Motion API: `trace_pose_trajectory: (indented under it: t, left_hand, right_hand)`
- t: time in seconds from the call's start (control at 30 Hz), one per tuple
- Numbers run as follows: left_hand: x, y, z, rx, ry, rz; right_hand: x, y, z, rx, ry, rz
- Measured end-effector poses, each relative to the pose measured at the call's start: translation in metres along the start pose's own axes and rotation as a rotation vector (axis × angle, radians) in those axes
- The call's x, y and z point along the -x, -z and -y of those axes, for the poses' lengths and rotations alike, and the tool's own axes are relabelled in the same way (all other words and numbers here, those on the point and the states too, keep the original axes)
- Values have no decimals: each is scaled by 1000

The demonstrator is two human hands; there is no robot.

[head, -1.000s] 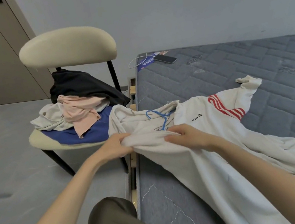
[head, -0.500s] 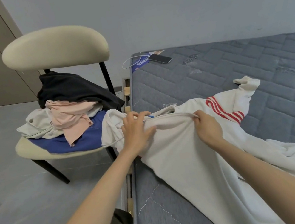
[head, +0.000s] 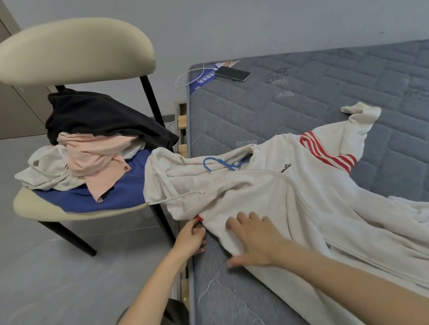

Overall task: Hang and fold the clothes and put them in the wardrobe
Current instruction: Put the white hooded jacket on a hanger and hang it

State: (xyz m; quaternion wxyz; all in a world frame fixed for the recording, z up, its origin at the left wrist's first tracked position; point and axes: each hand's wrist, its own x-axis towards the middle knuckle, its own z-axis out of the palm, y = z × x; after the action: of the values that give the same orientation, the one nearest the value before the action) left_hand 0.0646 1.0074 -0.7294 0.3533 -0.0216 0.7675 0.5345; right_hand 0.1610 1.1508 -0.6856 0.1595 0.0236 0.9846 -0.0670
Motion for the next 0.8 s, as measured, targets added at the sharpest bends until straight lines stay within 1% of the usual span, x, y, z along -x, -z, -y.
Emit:
trace_pose_trajectory:
  t: [0.07, 0.17, 0.2, 0.27, 0.3, 0.37, 0.47, 0.63, 0.7, 0.77, 0.8]
  left_hand:
    - [-1, -5, -4, 162, 35, 29]
    - [-5, -7, -10, 422, 85, 58]
    - [-6, -7, -12, 474, 76, 67]
    - [-8, -3, -16, 539, 57, 117]
    - [-8, -2, -18, 556, 44, 154]
    - [-7, -2, -23, 546, 9, 220]
    - [-7, -13, -32, 457, -84, 283]
    - [6, -25, -41, 173, -178, 377]
    - [15, -20, -41, -45, -224, 377]
    - [21, -11, -38, -289, -266, 337]
    - [23, -7, -35, -360, -277, 323]
  right_hand:
    - [3, -14, 10, 131, -9, -56]
    - [5, -18, 3, 115, 30, -127]
    - [7, -16, -4, 65, 67, -129]
    - [12, -10, -18, -126, 149, -174]
    - [15, -6, -25, -226, 184, -227]
    - [21, 4, -33, -331, 209, -340]
    - [28, 18, -36, -415, 213, -459]
    - [34, 28, -38, -517, 148, -575]
    - [36, 30, -40, -518, 124, -598]
    - [36, 31, -39, -505, 112, -616]
    - [35, 32, -37, -496, 105, -621]
